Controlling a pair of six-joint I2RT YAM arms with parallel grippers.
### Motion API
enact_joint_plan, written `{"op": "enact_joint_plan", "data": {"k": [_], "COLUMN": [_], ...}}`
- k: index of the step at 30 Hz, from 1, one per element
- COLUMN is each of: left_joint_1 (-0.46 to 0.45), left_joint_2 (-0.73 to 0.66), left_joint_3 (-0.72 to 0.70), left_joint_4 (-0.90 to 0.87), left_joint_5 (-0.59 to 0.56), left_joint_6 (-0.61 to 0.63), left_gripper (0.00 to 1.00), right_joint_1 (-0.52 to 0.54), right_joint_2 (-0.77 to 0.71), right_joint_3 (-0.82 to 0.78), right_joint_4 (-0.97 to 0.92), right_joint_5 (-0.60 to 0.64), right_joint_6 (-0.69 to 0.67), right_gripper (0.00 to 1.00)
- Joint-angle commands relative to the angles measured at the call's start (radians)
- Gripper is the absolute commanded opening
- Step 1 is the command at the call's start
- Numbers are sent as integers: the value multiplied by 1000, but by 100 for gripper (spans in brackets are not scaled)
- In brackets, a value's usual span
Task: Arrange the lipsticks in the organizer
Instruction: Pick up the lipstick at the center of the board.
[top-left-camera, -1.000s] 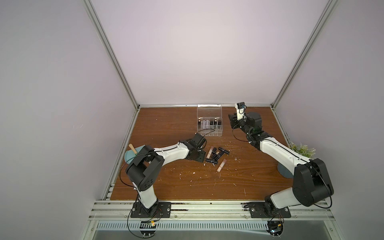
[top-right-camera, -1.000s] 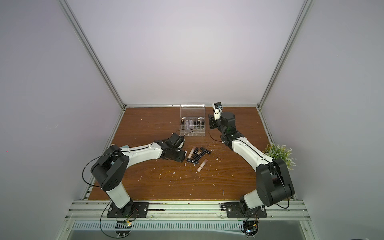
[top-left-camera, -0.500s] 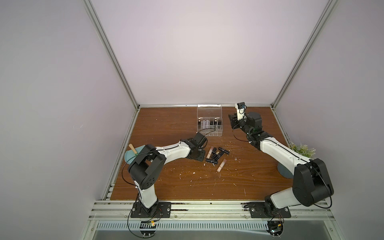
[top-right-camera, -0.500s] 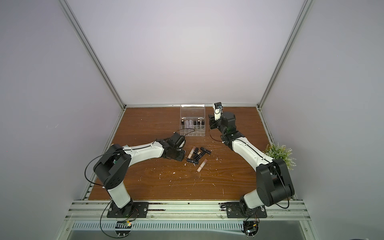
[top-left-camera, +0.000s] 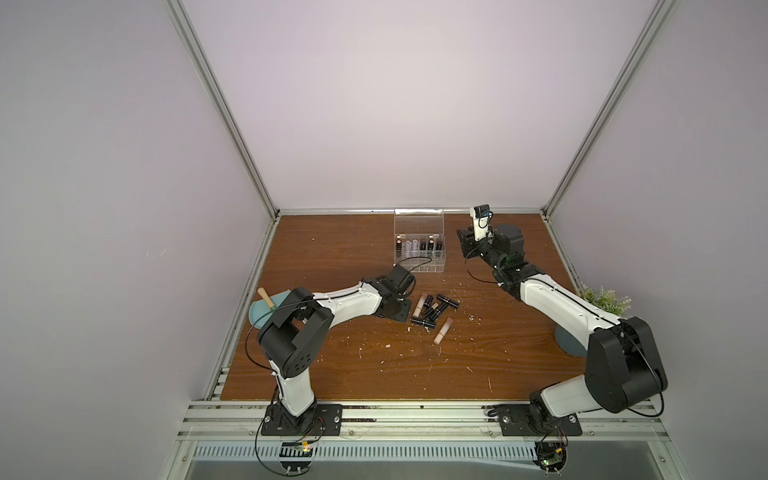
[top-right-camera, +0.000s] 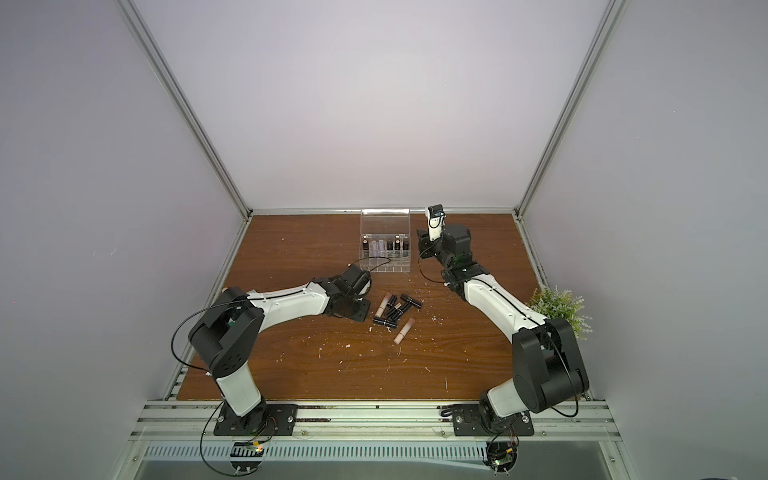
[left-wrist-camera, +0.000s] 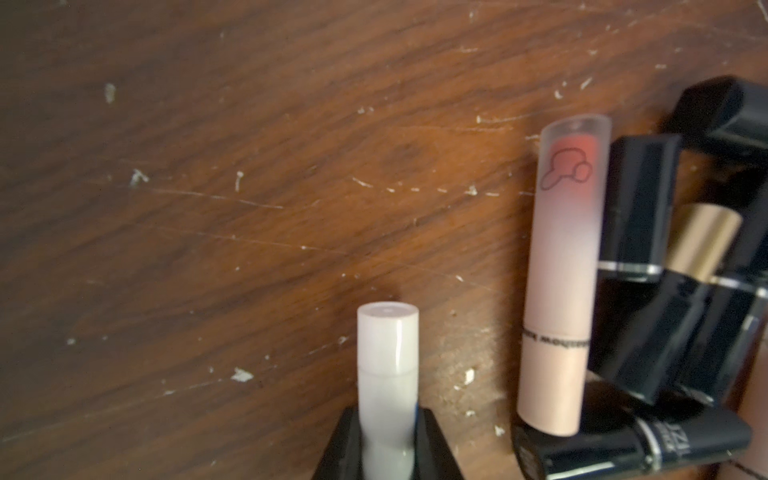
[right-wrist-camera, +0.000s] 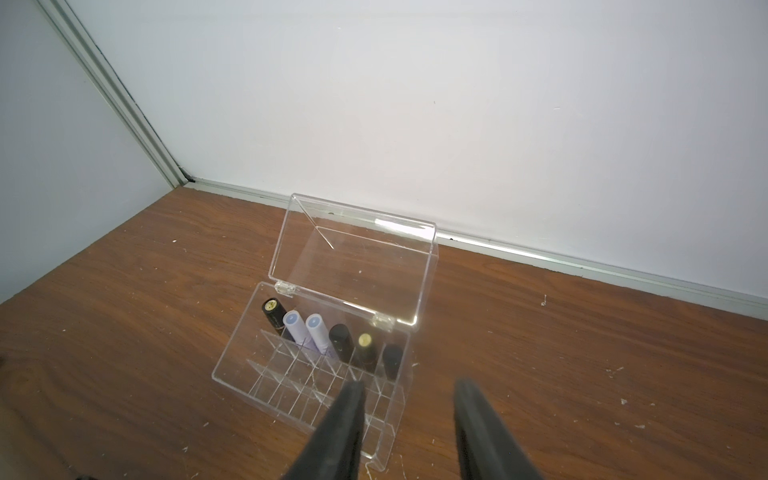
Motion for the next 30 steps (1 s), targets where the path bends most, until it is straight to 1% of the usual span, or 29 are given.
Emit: {"op": "enact_joint_plan", "data": {"k": [1, 4, 5, 8, 11, 14, 18, 19, 21, 23, 24, 26, 30], "left_joint_1": [-9, -9, -10, -8, 3, 36, 98, 106, 110, 120, 126, 130, 137], "left_joint_2": [-2, -18, -32, -102, -199, -304, -422, -442, -480, -499, -507, -520, -541], "left_joint_3": [2, 4, 5, 7, -12, -62, -165, -183, -218, -238, -248, -262, -274], "left_joint_4": [-23, -23, -21, -1, 70, 189, 345, 365, 395, 409, 423, 452, 494], "left_joint_5": [-22, -38, -49, -79, -77, -9, 153, 167, 180, 205, 230, 265, 320], "left_joint_6": [9, 13, 15, 39, 62, 79, 79, 80, 88, 90, 90, 83, 69], "left_gripper": [17, 17, 16, 15, 14, 13, 12, 12, 13, 13, 13, 13, 13], "right_joint_1": [-7, -10, -15, -32, -41, -53, -55, -57, -57, -57, -55, -47, -18], "right_joint_2": [-4, 0, 8, 52, 131, 208, 274, 284, 313, 329, 336, 350, 369], "right_joint_3": [54, 81, 100, 182, 293, 380, 439, 450, 463, 448, 434, 431, 446], "right_joint_4": [-16, -45, -67, -146, -256, -315, -331, -333, -305, -218, -173, -134, -144], "right_joint_5": [-39, -84, -119, -268, -419, -627, -875, -919, -1045, -1145, -1178, -1230, -1287], "right_joint_6": [18, 24, 28, 48, 73, 107, 153, 162, 202, 271, 309, 339, 332], "right_gripper": [41, 41, 41, 41, 41, 44, 48, 49, 51, 53, 54, 54, 54]}}
